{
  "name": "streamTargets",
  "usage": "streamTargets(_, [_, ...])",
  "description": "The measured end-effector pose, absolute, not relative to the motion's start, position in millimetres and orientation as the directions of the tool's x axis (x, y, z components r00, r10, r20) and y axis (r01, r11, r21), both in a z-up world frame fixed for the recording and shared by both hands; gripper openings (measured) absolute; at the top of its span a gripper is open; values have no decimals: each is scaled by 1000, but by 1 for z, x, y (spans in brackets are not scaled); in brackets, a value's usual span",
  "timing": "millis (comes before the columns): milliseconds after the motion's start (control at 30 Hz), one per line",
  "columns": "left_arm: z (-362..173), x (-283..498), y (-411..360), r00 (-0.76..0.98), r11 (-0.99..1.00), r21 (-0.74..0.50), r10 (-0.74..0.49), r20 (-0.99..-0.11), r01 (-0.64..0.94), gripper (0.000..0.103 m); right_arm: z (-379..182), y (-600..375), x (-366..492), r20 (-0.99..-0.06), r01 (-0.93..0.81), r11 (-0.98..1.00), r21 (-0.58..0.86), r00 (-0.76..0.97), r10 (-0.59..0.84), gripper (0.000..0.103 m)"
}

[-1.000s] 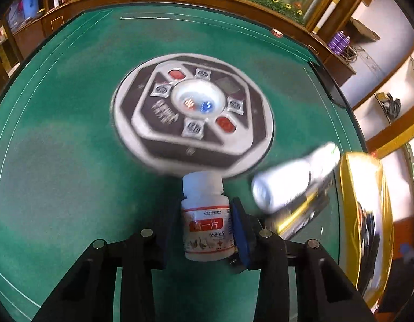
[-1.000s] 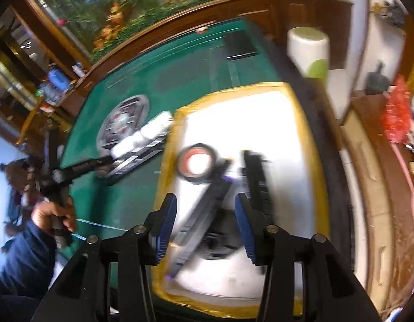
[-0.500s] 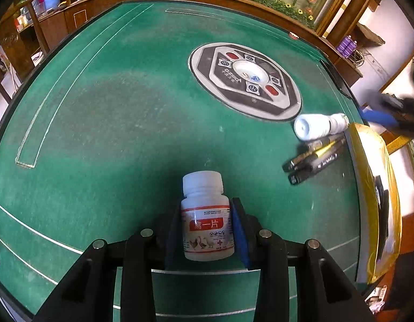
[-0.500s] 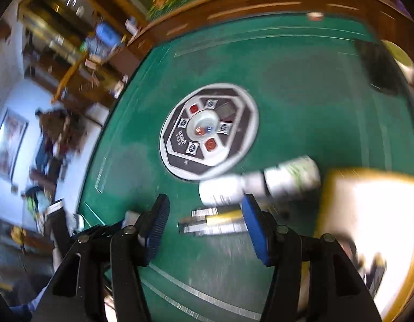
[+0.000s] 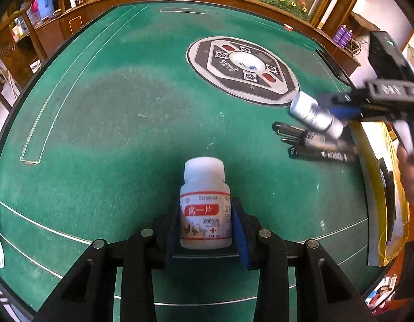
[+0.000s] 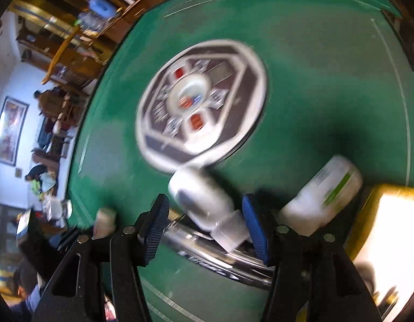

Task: Organize rigid objects
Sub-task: 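Grasp the white red-labelled bottle with the left gripper and lift it, then carry the red-labelled bottle into the tray with the left gripper while the right gripper drops a white bottle there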

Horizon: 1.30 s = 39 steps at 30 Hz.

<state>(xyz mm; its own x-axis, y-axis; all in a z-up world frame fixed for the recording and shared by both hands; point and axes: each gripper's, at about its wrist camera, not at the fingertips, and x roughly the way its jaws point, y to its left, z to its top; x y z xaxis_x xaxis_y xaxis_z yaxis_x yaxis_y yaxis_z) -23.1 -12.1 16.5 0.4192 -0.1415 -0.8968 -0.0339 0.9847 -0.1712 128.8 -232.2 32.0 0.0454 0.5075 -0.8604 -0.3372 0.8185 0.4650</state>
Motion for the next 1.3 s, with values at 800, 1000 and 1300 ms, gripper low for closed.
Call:
streamTargets(800, [30,-19,-6,494,969,-246,-207,-844,-15,37,75,-209,38,-879,-438,861,258,262,397,34])
streamTargets(1000, [52,-15,-31,524,975,-211,-213,-825,63,38,80,-208,17,-851,-403,850,339,253,460,34])
streamTargets(1300, [74,-10,-72,537,973,-155,-225,-813,172,38,91,-249,0,-808,-316,855,411,308,502,34])
